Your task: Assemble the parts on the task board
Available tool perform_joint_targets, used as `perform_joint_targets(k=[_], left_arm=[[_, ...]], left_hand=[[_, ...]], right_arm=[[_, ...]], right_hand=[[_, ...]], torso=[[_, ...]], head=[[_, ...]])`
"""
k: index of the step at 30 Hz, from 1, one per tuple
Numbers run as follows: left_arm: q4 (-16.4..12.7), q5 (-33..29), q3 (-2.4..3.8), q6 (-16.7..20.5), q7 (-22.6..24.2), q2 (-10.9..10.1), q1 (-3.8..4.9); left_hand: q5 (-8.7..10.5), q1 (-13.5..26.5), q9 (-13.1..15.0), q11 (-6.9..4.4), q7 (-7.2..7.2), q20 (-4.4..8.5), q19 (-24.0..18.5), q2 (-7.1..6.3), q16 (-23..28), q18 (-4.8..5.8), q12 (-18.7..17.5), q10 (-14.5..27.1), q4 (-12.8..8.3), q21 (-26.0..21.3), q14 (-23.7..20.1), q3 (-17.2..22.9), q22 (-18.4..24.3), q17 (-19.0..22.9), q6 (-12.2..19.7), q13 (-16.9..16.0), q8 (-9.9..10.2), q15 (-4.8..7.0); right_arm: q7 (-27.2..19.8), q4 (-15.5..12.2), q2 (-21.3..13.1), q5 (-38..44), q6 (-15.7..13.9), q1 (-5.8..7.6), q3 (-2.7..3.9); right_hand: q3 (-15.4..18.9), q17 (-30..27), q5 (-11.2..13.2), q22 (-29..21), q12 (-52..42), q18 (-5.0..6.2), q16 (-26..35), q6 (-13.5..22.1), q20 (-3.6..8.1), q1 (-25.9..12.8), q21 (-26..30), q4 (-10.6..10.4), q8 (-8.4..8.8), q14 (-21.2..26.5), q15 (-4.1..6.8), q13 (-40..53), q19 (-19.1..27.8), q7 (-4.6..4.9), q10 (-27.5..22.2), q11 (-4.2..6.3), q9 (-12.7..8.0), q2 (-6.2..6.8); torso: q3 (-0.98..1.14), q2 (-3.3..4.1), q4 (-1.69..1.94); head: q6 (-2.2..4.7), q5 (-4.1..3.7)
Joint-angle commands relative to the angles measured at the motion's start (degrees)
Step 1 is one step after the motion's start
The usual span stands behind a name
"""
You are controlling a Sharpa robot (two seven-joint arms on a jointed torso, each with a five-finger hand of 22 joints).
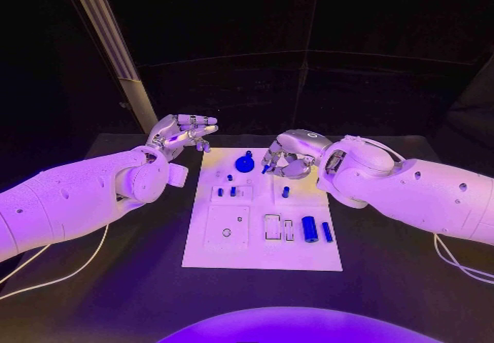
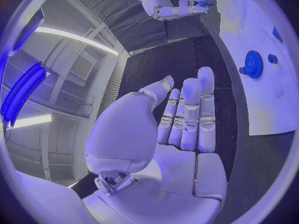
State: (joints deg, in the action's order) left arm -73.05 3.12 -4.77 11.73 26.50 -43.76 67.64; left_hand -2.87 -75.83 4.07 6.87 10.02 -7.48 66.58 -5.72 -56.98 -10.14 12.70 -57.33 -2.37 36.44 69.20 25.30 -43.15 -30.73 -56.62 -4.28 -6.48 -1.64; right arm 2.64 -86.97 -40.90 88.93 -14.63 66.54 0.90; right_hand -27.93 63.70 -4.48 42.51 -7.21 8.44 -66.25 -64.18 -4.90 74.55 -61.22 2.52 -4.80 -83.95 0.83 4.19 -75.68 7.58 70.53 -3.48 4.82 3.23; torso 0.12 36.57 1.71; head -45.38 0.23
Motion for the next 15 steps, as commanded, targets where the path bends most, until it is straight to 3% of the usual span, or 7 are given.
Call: perform_joint_targets(k=[1, 5, 8, 12, 15], left_arm=[[-0.3, -0.1, 0.02, 0.0, 0.3, 0.2, 0.11], [-0.4, -0.1, 0.02, 0.1, 0.4, 0.3, 0.13], [-0.6, -0.1, 0.03, 0.2, 0.4, 0.4, 0.14], [-0.7, -0.1, 0.03, 0.2, 0.4, 0.6, 0.14], [-0.7, -0.1, 0.03, 0.2, 0.4, 0.7, 0.15]], left_hand=[[-0.19, -0.4, -0.1, -0.02, 0.26, 0.09, -0.1, 0.29, 0.3, -0.37, 0.4, 0.5, 0.0, -0.4, -0.2, -0.3, 0.1, 0.1, 0.0, 0.1, -0.3, -0.08], [-0.19, -0.5, -0.1, -0.02, 0.27, 0.1, -0.1, 0.34, 0.3, -0.37, 0.5, 0.6, -0.1, -0.4, -0.2, -0.3, 0.1, 0.2, 0.0, 0.1, -0.3, -0.08], [-0.19, -0.5, -0.1, -0.02, 0.27, 0.1, -0.1, 0.34, 0.3, -0.37, 0.5, 0.6, -0.1, -0.4, -0.2, -0.3, 0.1, 0.2, 0.0, 0.1, -0.3, -0.08], [-0.19, -0.5, -0.1, -0.02, 0.27, 0.1, -0.1, 0.34, 0.3, -0.37, 0.5, 0.6, -0.1, -0.4, -0.2, -0.3, 0.1, 0.2, 0.0, 0.1, -0.3, -0.08], [-0.19, -0.5, -0.1, -0.02, 0.27, 0.1, -0.1, 0.34, 0.3, -0.37, 0.5, 0.6, -0.1, -0.4, -0.2, -0.3, 0.1, 0.2, 0.0, 0.1, -0.3, -0.08]], right_arm=[[-0.3, 0.0, 1.6, 1.3, 0.7, 0.02, -0.85], [-0.6, 0.5, 3.8, 3.2, 1.7, -0.54, -2.2], [-0.8, 0.9, 5.0, 4.6, 2.2, -1.02, -3.16], [-1.2, 1.4, 6.5, 6.4, 2.8, -2.13, -4.07], [-1.4, 1.6, 7.4, 7.3, 3.1, -2.98, -4.36]], right_hand=[[0.0, 0.0, -0.4, 0.0, 0.2, -0.46, -0.2, -0.2, 0.29, -0.2, -0.2, -0.2, -0.19, -2.4, 0.49, -0.1, -0.1, 0.09, 0.1, -0.11, 0.0, -0.07], [0.0, 0.0, -0.4, 0.0, 0.2, -0.46, -0.2, -0.2, 0.29, -0.2, -0.2, -0.2, -0.19, -2.4, 0.49, -0.1, -0.1, 0.09, 0.1, -0.11, 0.0, -0.08], [0.0, 0.0, -0.5, 0.0, 0.2, -0.47, -0.2, -0.2, 0.3, -0.2, -0.3, -0.2, -0.17, -2.4, 0.49, -0.1, -0.1, 0.09, 0.0, -0.11, 0.0, -0.1], [0.0, 0.0, -0.5, 0.0, 0.3, -0.45, -0.2, -0.1, 0.3, -0.2, -0.2, -0.2, -0.15, -2.4, 0.48, -0.1, 0.0, 0.11, 0.0, -0.12, 0.0, -0.12], [0.0, 0.0, -0.5, 0.0, 0.3, -0.45, -0.2, -0.1, 0.3, -0.2, -0.2, -0.2, -0.15, -2.4, 0.48, -0.1, 0.0, 0.11, 0.0, -0.13, 0.0, -0.12]], torso=[[0.02, 0.03, -0.04], [0.04, 0.0, 0.03], [0.03, 0.03, 0.05], [0.05, 0.05, -0.06], [0.06, 0.05, -0.09]], head=[[-0.22, 1.19], [-0.87, 2.57], [-1.03, 2.98], [-1.4, 3.78], [-1.61, 4.14]])
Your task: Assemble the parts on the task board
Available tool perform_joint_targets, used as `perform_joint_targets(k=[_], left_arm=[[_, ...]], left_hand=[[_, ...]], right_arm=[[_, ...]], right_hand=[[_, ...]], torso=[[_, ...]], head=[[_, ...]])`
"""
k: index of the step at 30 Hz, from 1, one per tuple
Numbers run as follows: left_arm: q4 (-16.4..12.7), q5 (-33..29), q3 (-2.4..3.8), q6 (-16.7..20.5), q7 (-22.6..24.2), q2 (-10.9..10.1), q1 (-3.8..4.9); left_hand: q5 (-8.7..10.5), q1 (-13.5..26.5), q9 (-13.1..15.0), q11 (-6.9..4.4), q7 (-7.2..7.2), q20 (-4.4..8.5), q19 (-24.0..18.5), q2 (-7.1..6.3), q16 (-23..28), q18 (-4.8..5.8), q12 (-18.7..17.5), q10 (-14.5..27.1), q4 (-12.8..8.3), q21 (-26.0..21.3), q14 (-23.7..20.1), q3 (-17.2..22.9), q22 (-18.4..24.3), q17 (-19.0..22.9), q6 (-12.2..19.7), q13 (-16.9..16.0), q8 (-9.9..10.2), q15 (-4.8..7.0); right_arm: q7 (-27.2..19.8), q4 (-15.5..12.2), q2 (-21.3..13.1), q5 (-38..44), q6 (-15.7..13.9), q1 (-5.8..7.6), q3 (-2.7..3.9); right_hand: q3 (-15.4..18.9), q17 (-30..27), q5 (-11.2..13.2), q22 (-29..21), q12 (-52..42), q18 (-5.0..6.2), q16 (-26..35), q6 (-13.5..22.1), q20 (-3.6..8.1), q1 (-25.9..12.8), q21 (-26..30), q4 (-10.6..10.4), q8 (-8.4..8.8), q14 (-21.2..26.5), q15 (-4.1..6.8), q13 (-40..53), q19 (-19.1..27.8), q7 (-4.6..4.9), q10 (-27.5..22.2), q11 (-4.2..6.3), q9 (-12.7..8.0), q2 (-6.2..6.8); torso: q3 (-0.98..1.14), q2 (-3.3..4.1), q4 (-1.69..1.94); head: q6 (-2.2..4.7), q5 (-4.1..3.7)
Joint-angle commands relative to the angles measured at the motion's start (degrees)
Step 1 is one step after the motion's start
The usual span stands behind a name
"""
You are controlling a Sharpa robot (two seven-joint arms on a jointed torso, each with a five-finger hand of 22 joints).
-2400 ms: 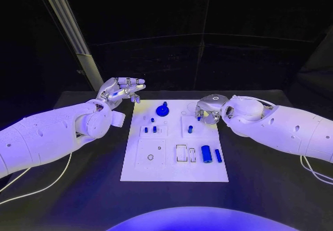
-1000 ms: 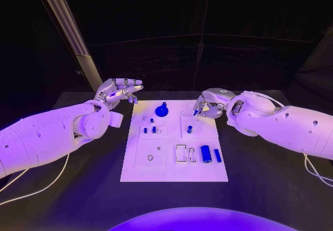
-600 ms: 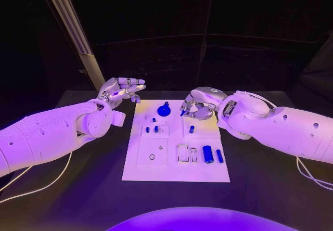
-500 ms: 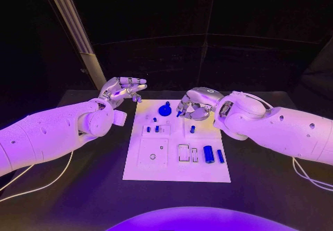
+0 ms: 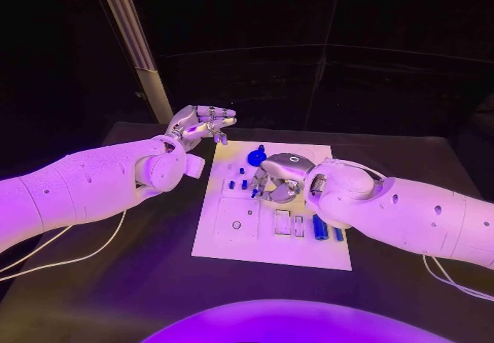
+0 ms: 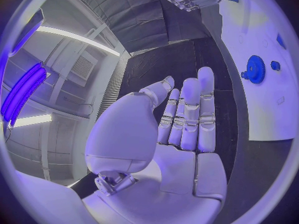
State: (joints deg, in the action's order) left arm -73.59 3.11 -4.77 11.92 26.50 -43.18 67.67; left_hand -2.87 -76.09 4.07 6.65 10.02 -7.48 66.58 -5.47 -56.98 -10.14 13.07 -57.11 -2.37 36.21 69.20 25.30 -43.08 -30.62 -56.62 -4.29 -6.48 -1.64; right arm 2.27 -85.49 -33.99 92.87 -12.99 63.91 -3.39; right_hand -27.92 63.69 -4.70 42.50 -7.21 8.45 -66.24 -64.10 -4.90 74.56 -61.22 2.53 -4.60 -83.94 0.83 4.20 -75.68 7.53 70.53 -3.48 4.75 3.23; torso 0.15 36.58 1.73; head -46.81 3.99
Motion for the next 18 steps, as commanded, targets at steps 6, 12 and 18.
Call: perform_joint_targets(k=[6, 12, 18], left_arm=[[-0.3, -0.1, 0.03, 0.0, 0.4, 0.3, 0.13], [-0.4, -0.1, 0.03, 0.0, 0.5, 0.4, 0.14], [-0.3, -0.1, 0.03, -0.1, 0.3, 0.4, 0.14]], left_hand=[[-0.18, -0.3, -0.1, 0.2, 0.27, 0.1, -0.1, 0.09, 0.3, -0.38, 0.1, 0.4, -0.1, -0.2, -0.2, -0.3, 0.1, 0.0, 0.0, 0.1, -0.3, -0.08], [-0.18, -0.3, -0.1, 0.2, 0.27, 0.1, -0.1, 0.09, 0.3, -0.38, 0.1, 0.4, -0.1, -0.2, -0.2, -0.3, 0.1, 0.0, 0.0, 0.1, -0.3, -0.08], [-0.18, -0.3, -0.1, 0.2, 0.27, 0.1, -0.1, 0.09, 0.3, -0.38, 0.1, 0.4, -0.1, -0.2, -0.2, -0.3, 0.1, 0.0, 0.0, 0.1, -0.3, -0.08]], right_arm=[[-1.3, 0.4, 1.6, 4.8, 2.3, -1.49, -0.29], [-1.3, 0.7, 2.1, 5.9, 3.1, -2.15, -0.35], [-1.1, 0.6, 2.3, 6.7, 3.4, -2.47, -0.36]], right_hand=[[0.0, 0.0, -0.3, 0.0, 0.3, -0.46, -0.3, -0.2, 0.3, -0.2, -0.2, -0.2, -0.32, -2.4, 0.48, -0.1, 0.0, 0.19, 0.0, -0.15, 0.1, -0.13], [0.0, 0.0, -0.3, 0.0, 0.4, -0.46, -0.3, -0.1, 0.29, -0.2, -0.3, -0.2, -0.28, -2.4, 0.47, -0.1, 0.0, 0.22, 0.0, -0.17, 0.1, -0.12], [0.0, 0.0, -0.3, 0.0, 0.4, -0.46, -0.3, -0.1, 0.29, -0.2, -0.3, -0.2, -0.28, -2.4, 0.47, -0.1, 0.0, 0.22, 0.0, -0.17, 0.1, -0.12]], torso=[[0.02, 0.03, -0.08], [0.06, 0.03, -0.09], [0.09, 0.04, -0.12]], head=[[-0.42, 0.63], [-0.59, 0.65], [-0.88, 0.86]])
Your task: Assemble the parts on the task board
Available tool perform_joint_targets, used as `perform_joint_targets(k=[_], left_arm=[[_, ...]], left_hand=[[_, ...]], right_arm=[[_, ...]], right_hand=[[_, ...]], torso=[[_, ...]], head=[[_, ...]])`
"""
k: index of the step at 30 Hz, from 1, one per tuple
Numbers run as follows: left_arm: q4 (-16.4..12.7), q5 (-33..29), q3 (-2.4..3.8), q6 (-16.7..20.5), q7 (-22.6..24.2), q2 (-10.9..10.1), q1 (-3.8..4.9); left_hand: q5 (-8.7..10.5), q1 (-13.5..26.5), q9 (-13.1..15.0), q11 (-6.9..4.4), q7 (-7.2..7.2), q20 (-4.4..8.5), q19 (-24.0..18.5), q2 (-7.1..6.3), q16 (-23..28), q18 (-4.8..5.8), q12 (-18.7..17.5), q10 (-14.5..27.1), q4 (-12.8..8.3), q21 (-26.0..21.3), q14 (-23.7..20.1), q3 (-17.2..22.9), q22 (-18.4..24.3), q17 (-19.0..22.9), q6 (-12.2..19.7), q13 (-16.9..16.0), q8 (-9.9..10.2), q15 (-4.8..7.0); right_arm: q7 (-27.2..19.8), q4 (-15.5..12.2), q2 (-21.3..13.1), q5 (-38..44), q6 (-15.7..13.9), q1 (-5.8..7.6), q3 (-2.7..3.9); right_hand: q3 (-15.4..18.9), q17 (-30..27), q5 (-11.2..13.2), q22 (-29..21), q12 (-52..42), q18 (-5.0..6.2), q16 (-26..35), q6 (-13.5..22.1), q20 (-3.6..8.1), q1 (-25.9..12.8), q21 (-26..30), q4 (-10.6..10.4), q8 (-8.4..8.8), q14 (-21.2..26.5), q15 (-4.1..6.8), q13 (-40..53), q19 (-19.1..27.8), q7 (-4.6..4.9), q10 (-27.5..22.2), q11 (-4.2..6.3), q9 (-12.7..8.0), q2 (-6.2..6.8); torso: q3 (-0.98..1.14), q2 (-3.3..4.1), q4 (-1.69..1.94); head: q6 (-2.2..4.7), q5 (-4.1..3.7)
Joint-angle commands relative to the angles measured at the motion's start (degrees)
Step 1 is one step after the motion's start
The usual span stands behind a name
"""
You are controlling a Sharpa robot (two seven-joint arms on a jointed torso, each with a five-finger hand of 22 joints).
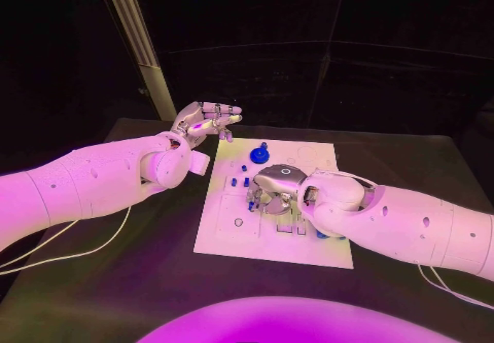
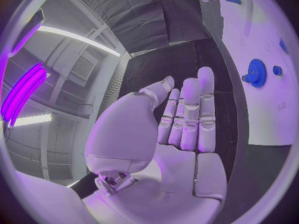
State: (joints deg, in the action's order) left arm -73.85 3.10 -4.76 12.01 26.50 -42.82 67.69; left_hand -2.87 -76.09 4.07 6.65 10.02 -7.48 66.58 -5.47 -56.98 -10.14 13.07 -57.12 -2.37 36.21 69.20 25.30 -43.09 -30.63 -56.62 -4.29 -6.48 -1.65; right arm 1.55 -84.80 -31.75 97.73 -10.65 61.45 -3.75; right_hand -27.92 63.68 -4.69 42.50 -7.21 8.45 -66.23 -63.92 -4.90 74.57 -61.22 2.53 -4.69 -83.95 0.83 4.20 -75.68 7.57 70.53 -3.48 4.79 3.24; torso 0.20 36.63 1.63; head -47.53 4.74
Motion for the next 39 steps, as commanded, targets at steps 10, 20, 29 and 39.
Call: perform_joint_targets(k=[10, 20, 29, 39], left_arm=[[0.1, -0.1, 0.02, -0.3, 0.2, 0.0, 0.11], [0.3, -0.1, 0.02, -0.4, 0.1, 0.0, 0.11], [0.3, -0.1, 0.02, -0.5, 0.0, 0.0, 0.11], [0.3, -0.1, 0.02, -0.6, -0.1, 0.0, 0.12]], left_hand=[[-0.19, -0.3, -0.1, 0.2, 0.27, 0.1, -0.1, 0.09, 0.3, -0.37, 0.1, 0.4, -0.1, -0.2, -0.2, -0.3, 0.1, 0.1, 0.0, 0.1, -0.3, -0.08], [-0.18, -0.3, -0.1, 0.22, 0.29, 0.1, 0.0, 0.12, 0.3, -0.37, 0.2, 0.5, -0.1, -0.3, -0.2, -0.3, 0.1, 0.1, 0.1, 0.1, -0.3, -0.08], [-0.18, -0.3, -0.1, 0.22, 0.29, 0.1, 0.0, 0.12, 0.3, -0.37, 0.2, 0.5, -0.1, -0.3, -0.2, -0.3, 0.1, 0.1, 0.1, 0.1, -0.3, -0.08], [-0.18, -0.3, -0.1, 0.22, 0.29, 0.1, 0.0, 0.12, 0.3, -0.37, 0.2, 0.5, -0.1, -0.3, -0.2, -0.3, 0.1, 0.1, 0.1, 0.1, -0.3, -0.08]], right_arm=[[0.6, -0.2, -0.4, 3.6, 0.1, -0.14, 0.0], [0.6, -0.4, -0.8, 3.9, 0.6, -0.18, 0.0], [0.8, -0.2, -0.3, 4.2, 1.4, -0.19, 0.01], [0.7, 0.1, 0.3, 4.3, 1.9, -0.19, 0.01]], right_hand=[[0.0, 0.1, -0.4, 0.2, 0.4, -0.5, -0.4, -0.3, 0.29, -0.2, -0.4, -0.3, -0.18, -2.4, 0.46, -0.1, -0.1, 0.19, -0.1, -0.18, 0.0, -0.15], [0.0, 0.1, -0.4, 0.2, 0.4, -0.5, -0.4, -0.3, 0.29, -0.2, -0.4, -0.3, -0.18, -2.4, 0.46, -0.1, -0.1, 0.19, -0.1, -0.18, 0.0, -0.15], [0.0, 0.1, -0.4, 0.2, 0.4, -0.5, -0.4, -0.3, 0.29, -0.2, -0.4, -0.3, -0.18, -2.4, 0.46, -0.1, -0.1, 0.19, -0.1, -0.18, 0.0, -0.15], [0.0, 0.3, -0.4, 0.3, 0.4, -0.52, -0.6, -0.3, 0.29, -0.2, -0.5, -0.3, -0.17, -2.4, 0.44, -0.1, -0.1, 0.2, 0.0, -0.19, 0.0, -0.19]], torso=[[0.02, -0.04, -0.03], [-0.01, -0.01, -0.01], [-0.02, 0.01, 0.04], [-0.04, -0.01, -0.03]], head=[[-0.42, 0.25], [-0.68, 0.24], [-0.71, 0.22], [-0.96, 0.22]])
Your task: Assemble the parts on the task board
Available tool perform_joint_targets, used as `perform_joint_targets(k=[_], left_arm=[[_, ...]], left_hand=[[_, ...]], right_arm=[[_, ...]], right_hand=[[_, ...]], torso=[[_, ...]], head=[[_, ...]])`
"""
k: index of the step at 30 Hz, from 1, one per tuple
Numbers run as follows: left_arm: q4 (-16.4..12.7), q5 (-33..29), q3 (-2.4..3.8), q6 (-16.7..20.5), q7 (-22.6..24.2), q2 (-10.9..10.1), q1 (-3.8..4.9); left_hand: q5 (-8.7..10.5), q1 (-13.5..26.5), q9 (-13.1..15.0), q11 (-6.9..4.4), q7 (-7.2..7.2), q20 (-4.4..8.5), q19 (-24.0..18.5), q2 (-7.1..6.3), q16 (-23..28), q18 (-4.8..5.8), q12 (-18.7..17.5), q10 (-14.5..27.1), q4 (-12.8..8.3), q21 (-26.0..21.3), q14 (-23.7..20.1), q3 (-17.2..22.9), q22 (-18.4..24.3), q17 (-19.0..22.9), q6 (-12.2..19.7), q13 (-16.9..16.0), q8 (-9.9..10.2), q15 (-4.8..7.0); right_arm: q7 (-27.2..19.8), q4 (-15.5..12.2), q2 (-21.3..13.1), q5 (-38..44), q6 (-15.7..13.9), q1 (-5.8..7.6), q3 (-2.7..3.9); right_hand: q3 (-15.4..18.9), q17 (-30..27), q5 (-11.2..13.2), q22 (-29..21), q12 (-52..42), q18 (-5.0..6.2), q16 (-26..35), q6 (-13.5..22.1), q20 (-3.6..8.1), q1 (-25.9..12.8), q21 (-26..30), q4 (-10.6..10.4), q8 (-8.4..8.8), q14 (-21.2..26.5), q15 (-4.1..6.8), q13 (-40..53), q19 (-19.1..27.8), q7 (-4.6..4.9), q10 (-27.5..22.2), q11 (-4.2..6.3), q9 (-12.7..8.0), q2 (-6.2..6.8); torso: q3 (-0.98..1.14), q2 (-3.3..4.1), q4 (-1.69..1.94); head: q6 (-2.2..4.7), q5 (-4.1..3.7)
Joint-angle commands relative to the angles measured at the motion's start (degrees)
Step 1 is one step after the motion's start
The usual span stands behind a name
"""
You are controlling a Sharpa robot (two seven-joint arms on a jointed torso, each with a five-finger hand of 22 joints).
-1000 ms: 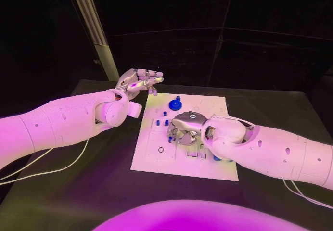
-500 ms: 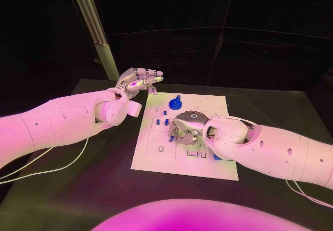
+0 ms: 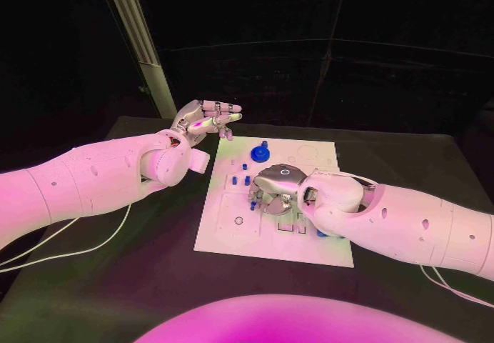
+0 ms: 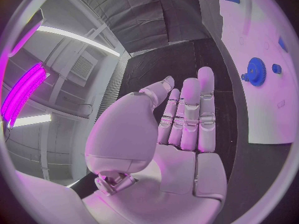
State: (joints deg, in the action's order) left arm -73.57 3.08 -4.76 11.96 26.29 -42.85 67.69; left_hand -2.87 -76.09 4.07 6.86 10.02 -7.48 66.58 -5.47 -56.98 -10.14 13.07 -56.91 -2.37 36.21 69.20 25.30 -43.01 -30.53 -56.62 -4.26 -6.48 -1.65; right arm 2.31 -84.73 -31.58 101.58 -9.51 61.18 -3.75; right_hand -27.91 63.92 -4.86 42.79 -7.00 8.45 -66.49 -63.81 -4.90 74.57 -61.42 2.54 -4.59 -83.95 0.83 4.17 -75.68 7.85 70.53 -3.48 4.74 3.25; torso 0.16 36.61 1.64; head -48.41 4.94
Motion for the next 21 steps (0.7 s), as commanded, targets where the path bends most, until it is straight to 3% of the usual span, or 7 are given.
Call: perform_joint_targets(k=[1, 15, 21], left_arm=[[0.0, -0.1, 0.02, -0.6, 0.1, 0.0, 0.11], [0.0, -0.1, 0.02, -0.7, -0.1, 0.0, 0.12], [0.0, -0.1, 0.02, -0.8, -0.2, 0.0, 0.12]], left_hand=[[-0.18, -0.4, -0.1, 0.02, 0.3, 0.1, 0.0, 0.13, 0.3, -0.37, 0.3, 0.3, -0.1, -0.3, -0.3, -0.4, 0.1, 0.1, 0.1, 0.1, -0.3, -0.09], [-0.18, -0.4, -0.1, 0.02, 0.3, 0.1, 0.0, 0.12, 0.3, -0.37, 0.3, 0.4, -0.1, -0.3, -0.3, -0.4, 0.1, 0.1, 0.1, 0.1, -0.3, -0.09], [-0.18, -0.4, -0.1, 0.02, 0.3, 0.1, 0.0, 0.12, 0.3, -0.37, 0.3, 0.4, -0.1, -0.3, -0.3, -0.4, 0.1, 0.1, 0.1, 0.1, -0.3, -0.09]], right_arm=[[0.0, 0.1, 0.1, 0.5, 0.8, 0.08, 0.01], [1.0, 0.2, 0.4, 2.0, 3.4, 0.08, 0.01], [1.0, 0.2, 0.6, 2.4, 3.4, 0.08, 0.01]], right_hand=[[0.0, 0.1, -0.2, 0.1, 0.2, -0.52, -0.3, -0.4, 0.28, -0.2, -0.3, -0.3, -0.27, -2.4, 0.44, -0.1, -0.1, -0.08, 0.0, -0.19, 0.1, -0.2], [0.1, -0.1, -0.1, 0.0, 0.3, -0.5, -0.3, -0.4, 0.26, -0.3, -0.3, -0.3, -0.24, -2.4, 0.42, -0.1, 0.0, -0.07, 0.0, -0.22, 0.1, -0.07], [1.2, -0.2, -0.6, -0.2, 1.7, -0.52, -0.5, 1.2, -0.08, -1.4, -0.3, -0.9, 0.73, -2.2, -0.14, -0.4, 0.4, 0.59, -2.1, -0.93, -0.3, 1.19]], torso=[[0.01, 0.02, -0.03], [0.03, -0.01, -0.05], [0.03, -0.01, -0.04]], head=[[-0.09, 0.01], [-0.12, -0.01], [-0.19, -0.05]])
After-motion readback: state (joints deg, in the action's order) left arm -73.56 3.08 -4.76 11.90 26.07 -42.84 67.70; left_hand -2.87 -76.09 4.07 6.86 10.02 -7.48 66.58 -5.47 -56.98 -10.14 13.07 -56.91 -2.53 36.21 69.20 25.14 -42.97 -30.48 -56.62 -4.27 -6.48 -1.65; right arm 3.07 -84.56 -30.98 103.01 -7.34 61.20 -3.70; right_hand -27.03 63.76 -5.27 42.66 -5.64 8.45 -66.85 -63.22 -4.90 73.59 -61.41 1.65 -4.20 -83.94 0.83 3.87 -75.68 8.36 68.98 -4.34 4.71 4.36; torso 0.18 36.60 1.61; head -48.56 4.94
